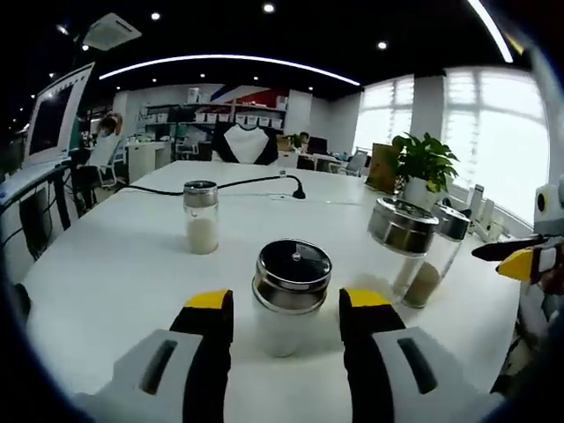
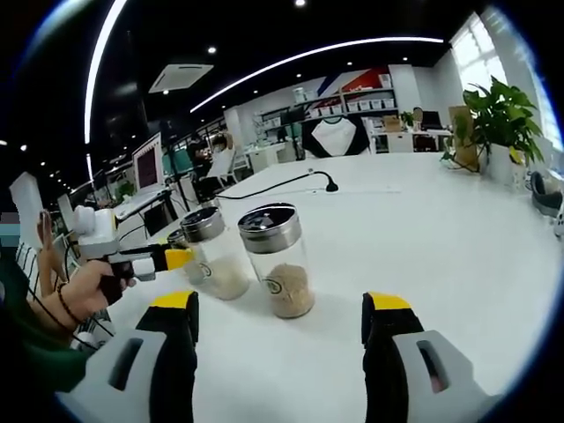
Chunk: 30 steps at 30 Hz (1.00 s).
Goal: Rotate the seasoning bottle until the label or dispensing opening points toward the visible target arrow and the bottle remains upright within the marked orientation range
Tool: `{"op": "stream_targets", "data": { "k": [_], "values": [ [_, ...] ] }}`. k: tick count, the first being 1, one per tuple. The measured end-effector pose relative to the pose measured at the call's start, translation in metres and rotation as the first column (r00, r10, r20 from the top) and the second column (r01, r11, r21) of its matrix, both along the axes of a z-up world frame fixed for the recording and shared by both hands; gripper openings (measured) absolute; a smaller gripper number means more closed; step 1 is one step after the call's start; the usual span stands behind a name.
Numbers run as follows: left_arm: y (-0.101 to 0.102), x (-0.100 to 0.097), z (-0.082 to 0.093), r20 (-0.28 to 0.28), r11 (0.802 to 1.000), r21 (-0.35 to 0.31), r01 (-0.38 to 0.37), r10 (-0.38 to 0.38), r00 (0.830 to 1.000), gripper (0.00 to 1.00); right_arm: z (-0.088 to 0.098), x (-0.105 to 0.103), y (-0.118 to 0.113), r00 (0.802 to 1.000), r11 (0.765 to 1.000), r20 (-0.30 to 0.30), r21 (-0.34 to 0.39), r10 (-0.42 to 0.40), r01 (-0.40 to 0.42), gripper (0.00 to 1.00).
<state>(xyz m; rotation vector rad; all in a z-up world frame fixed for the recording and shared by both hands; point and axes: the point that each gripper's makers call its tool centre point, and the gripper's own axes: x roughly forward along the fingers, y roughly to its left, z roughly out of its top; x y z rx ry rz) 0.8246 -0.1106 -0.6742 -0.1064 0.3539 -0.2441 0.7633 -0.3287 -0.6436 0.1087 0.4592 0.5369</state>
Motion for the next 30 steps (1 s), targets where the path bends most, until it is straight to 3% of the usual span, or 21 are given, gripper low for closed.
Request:
{"op": "stream_targets", "data": {
  "k": [12,14,17,18,30],
  "values": [
    [-0.003,0.006,-0.003,0.000,0.999,-0.013,-0.032,0.032,0.999,0.46,0.000,0.000,0.003,1.000,1.000,-0.003,0.005,0.006,-0.006,0.77],
    [0.002,0.009,-0.002,0.018,0.997,0.075,-0.026,0.024,1.000,0.43,0.000,0.000,0.003,1.000,1.000,-0.004,0.004,0.008,-0.008,0.77],
    [-0.007,0.008,-0.001,0.018,1.000,0.028,0.009,-0.009,1.000,0.37,-0.001,0.000,0.003,1.000,1.000,-0.010,0.005,0.004,-0.004,0.76],
    [-0.006,0.011,0.001,0.038,0.998,0.057,0.000,-0.003,0.999,0.37,-0.002,0.000,0.003,1.000,1.000,-0.012,0.003,0.004,-0.004,0.76],
    [-0.006,0.007,0.001,0.041,0.999,0.049,0.019,-0.021,0.999,0.36,-0.001,0.001,0.006,1.000,1.000,-0.011,0.003,0.011,-0.011,0.76]
  ]
}}
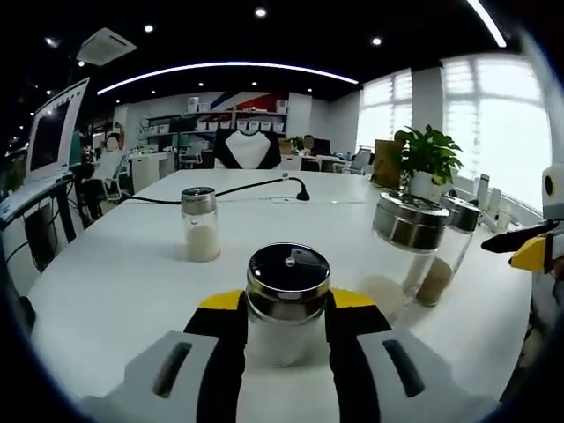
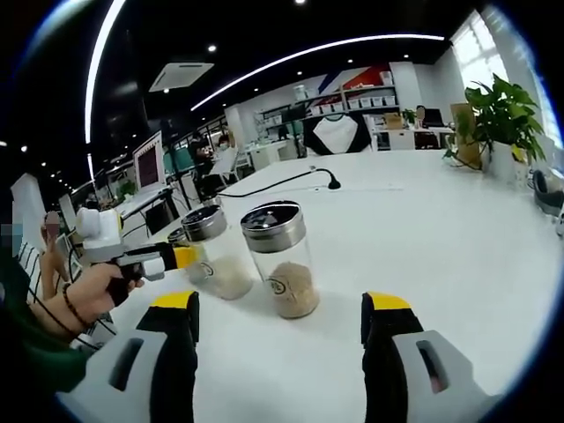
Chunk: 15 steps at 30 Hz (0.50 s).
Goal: Rotate the seasoning bottle until the label or dispensing opening points toward the visible target arrow and the bottle remains upright within the marked orientation range
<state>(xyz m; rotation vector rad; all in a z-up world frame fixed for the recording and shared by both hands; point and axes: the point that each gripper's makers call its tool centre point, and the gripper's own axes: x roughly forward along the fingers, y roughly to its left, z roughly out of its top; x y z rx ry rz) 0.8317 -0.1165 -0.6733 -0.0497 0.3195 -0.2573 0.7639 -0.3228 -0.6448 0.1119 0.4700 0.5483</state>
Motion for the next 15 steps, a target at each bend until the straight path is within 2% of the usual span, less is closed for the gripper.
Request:
{"op": "stream_targets", "data": {
  "k": [15],
  "values": [
    [0.0023,-0.0019,-0.0004,0.018,0.999,-0.007,0.040,-0.040,0.999,0.36,0.0048,0.0030,-0.0044,0.999,1.000,0.030,-0.005,-0.024,0.024,0.77]
  ]
}}
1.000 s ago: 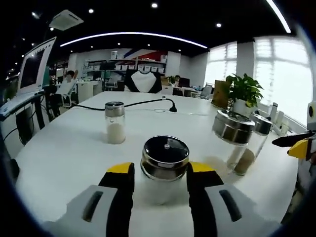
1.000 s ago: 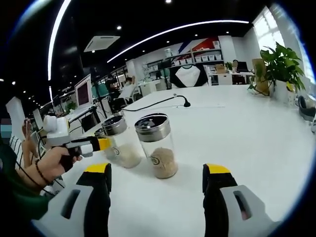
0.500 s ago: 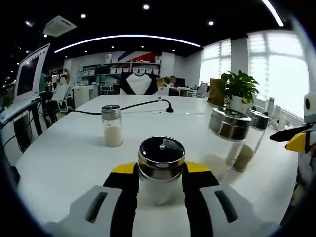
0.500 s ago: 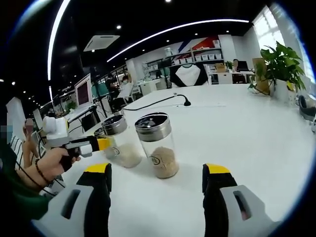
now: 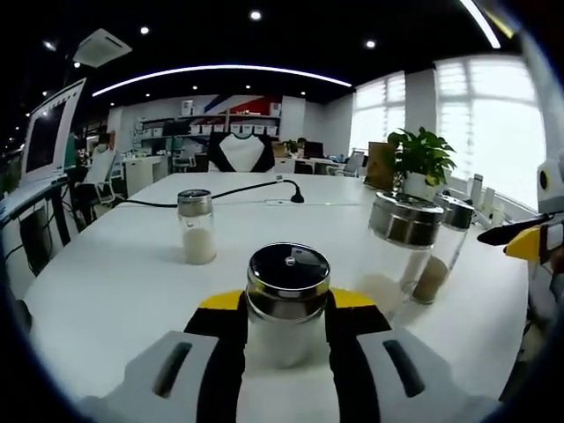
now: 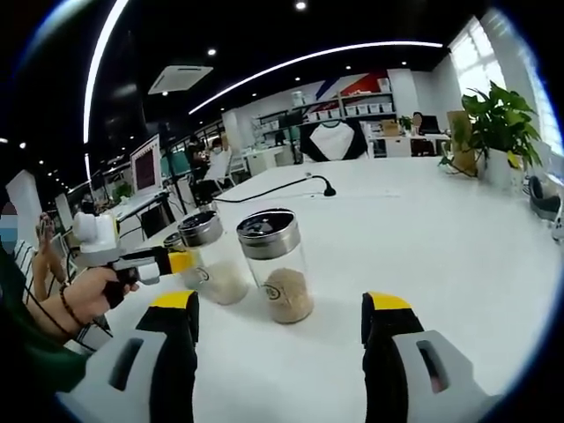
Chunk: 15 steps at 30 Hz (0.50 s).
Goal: Rotate the seasoning bottle until the label or dispensing opening points toward the visible target arrow and the bottle remains upright within the marked orientation range
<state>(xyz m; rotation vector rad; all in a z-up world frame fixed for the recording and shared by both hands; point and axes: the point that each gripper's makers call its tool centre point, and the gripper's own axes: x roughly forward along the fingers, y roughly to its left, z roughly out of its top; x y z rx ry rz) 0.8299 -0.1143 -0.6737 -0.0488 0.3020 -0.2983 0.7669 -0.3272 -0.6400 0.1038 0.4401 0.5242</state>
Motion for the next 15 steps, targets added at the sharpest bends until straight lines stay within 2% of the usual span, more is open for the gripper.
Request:
{"op": "stream_targets", "data": {
  "k": [15],
  "values": [
    [-0.0009,-0.0002,-0.0008,0.005,0.997,-0.002,0.082,-0.082,0.997,0.36,-0.0016,-0.0017,0.0007,1.000,1.000,-0.005,-0.002,0.007,-0.007,0.76]
  ]
}}
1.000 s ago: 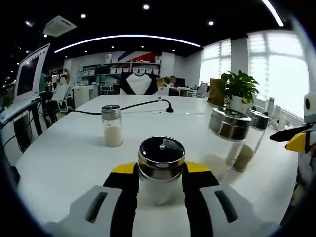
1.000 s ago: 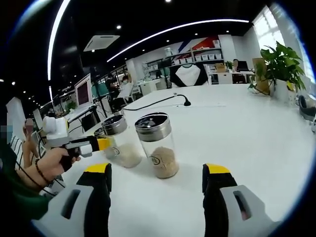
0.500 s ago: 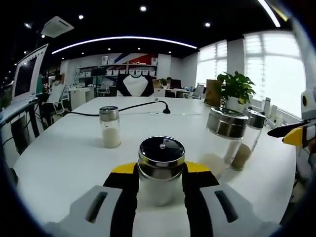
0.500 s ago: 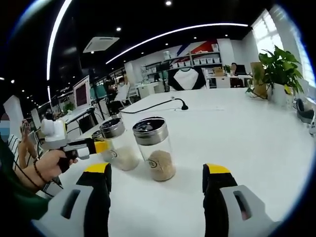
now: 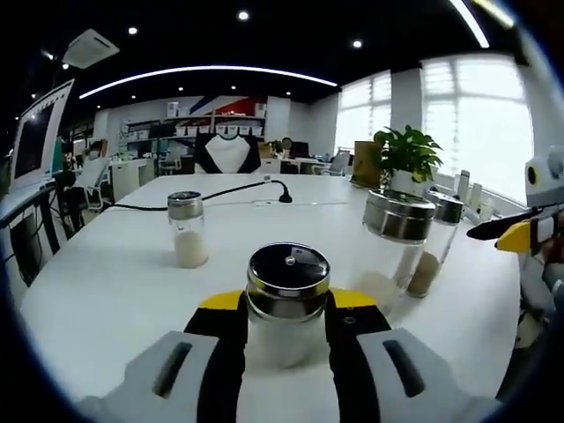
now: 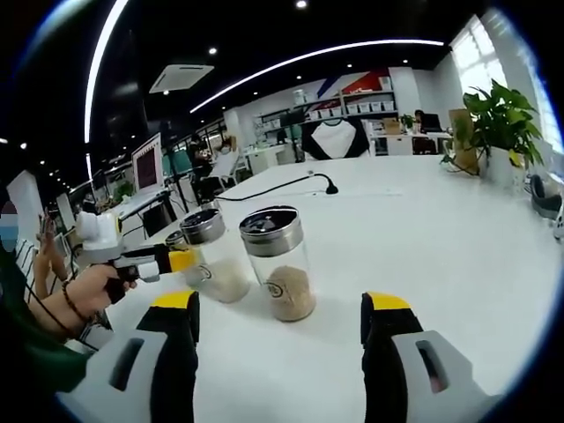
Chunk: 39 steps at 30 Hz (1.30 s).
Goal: Rotate the seasoning bottle until the label or dispensing opening points toward the visible target arrow and the bottle remains upright within the marked orientation range
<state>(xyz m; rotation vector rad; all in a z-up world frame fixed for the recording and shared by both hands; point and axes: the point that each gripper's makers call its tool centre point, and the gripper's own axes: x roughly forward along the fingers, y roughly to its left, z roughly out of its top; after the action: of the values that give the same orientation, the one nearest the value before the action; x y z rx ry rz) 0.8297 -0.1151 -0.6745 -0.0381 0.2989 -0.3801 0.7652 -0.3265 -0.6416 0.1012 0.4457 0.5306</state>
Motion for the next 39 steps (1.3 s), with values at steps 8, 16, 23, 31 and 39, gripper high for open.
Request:
{"op": "stream_targets", "data": {
  "k": [8,16,23,31,39],
  "values": [
    [-0.0015,-0.0005,0.0002,0.014,0.998,0.008,0.068,-0.069,0.998,0.36,-0.0006,-0.0020,-0.0002,1.000,1.000,-0.002,-0.003,0.001,-0.001,0.76],
    [-0.0045,-0.0015,-0.0005,0.023,0.986,0.034,0.164,-0.164,0.986,0.36,-0.0003,-0.0027,0.0012,1.000,1.000,-0.003,-0.002,0.004,-0.004,0.76],
    [-0.0058,-0.0017,0.0000,0.027,0.970,0.021,0.244,-0.245,0.969,0.36,-0.0001,-0.0034,0.0000,1.000,1.000,-0.002,-0.003,0.003,-0.003,0.75],
    [-0.0082,-0.0015,0.0002,0.029,0.945,0.032,0.327,-0.328,0.944,0.36,0.0004,-0.0028,-0.0013,1.000,1.000,0.000,0.000,-0.002,0.002,0.75],
    [-0.0101,-0.0019,0.0004,0.048,0.911,0.039,0.411,-0.413,0.910,0.36,0.0009,-0.0057,0.0030,0.999,0.999,0.018,-0.038,0.037,-0.036,0.76]
  ]
}}
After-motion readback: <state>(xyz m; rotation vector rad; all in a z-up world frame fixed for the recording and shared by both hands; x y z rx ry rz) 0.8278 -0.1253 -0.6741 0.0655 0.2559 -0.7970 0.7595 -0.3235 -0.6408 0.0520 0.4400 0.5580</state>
